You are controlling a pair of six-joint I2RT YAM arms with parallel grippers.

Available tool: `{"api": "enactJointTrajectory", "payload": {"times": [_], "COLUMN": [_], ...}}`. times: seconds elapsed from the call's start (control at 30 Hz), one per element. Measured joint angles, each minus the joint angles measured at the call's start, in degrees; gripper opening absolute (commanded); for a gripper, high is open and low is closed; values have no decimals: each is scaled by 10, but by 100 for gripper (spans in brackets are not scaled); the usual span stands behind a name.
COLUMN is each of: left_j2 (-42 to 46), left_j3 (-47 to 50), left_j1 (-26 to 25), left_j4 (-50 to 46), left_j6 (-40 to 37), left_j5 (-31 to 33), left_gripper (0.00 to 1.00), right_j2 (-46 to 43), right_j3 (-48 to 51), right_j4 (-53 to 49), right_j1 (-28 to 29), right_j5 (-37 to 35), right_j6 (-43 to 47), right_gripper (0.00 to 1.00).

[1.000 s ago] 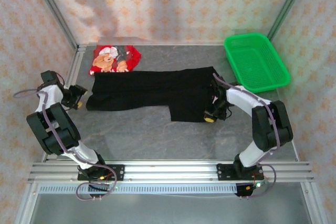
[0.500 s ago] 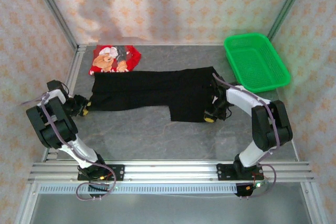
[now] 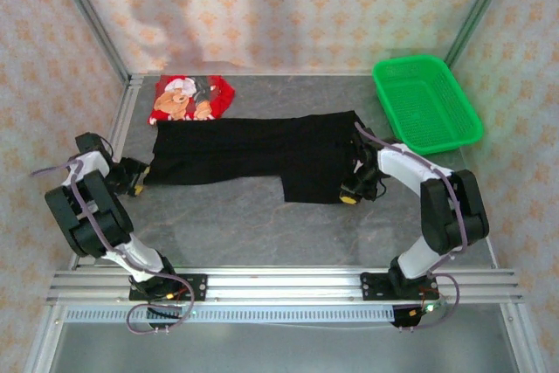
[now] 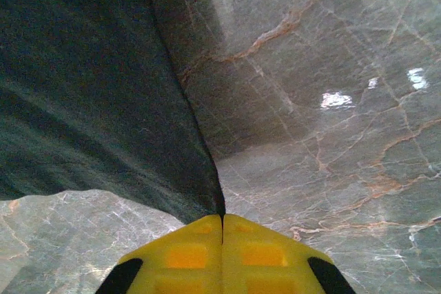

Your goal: Fold and stack the t-shirts

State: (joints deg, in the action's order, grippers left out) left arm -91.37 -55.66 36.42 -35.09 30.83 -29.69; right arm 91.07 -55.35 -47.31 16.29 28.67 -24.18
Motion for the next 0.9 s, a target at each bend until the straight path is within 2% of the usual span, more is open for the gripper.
{"api": "enactJointTrajectory", "payload": {"times": [0.17, 0.23, 0.47, 0.9], "left_j2": [33, 31, -4, -53], "left_j3": [11, 23, 37, -11], "left_j1": [0, 0, 0, -12], "left_j4": [-35, -43, -25, 16], "left_j6": [-4, -9, -3, 6], "left_j5": [32, 38, 34, 30], "left_gripper": [33, 30, 36, 37], "right_j2": [0, 0, 0, 0], "right_j3": [0, 0, 0, 0], "right_j4": [0, 1, 2, 2], "right_j1": [0, 0, 0, 0], "right_j5": [0, 0, 0, 0], "right_j6": [0, 0, 0, 0], "right_gripper": [0, 0, 0, 0]}}
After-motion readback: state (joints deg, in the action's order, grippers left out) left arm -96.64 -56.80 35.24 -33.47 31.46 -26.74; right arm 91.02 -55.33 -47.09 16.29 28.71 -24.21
